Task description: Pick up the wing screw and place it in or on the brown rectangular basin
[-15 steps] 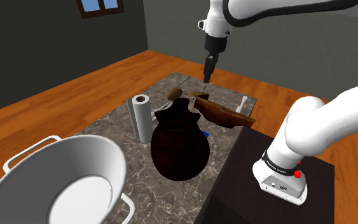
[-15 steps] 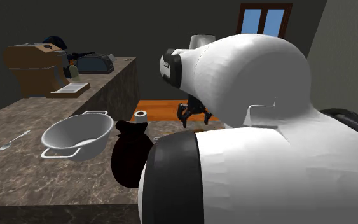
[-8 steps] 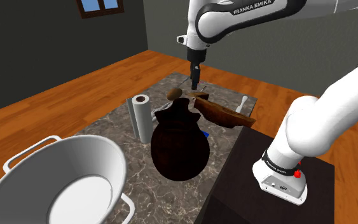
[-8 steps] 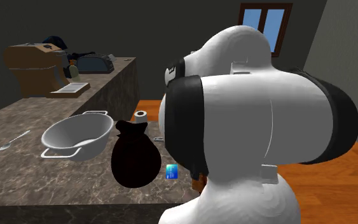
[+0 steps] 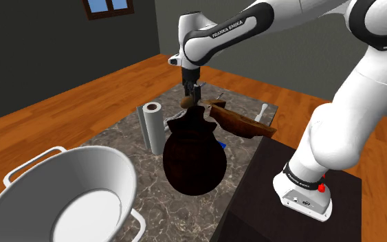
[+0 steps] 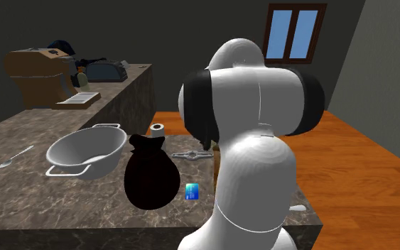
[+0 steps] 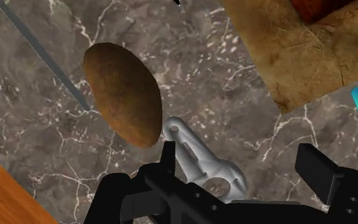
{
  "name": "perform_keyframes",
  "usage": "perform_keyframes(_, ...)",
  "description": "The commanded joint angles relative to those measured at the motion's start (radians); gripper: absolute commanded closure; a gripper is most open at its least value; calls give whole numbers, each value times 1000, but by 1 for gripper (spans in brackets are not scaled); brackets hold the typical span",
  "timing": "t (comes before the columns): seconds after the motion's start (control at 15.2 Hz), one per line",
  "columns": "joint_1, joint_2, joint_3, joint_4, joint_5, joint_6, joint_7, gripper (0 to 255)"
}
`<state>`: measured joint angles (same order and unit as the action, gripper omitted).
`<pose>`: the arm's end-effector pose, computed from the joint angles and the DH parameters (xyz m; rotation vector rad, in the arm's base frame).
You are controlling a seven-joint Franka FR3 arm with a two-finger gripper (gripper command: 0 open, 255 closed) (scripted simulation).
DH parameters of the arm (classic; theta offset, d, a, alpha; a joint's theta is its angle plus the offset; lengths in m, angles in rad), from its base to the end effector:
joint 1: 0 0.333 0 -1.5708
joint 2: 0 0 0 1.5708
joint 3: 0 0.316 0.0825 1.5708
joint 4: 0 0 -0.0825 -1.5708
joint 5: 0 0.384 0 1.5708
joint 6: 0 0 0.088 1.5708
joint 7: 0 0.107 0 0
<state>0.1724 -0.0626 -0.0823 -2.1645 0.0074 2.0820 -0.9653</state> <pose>0.5192 0.0469 0.4213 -2.7005 -1.5677 0.0208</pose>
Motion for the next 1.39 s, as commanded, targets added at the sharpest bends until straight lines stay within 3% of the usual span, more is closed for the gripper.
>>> perform_keyframes(0.0,13,74,8,44,2,22,-85,0)
perform_keyframes(0.33,32,228,38,141,-3,65,-254,0)
perform_keyframes(0.86,30,277,39,96,0,159,-255,0)
perform_keyframes(1.32,30,277,39,96,0,158,-255,0)
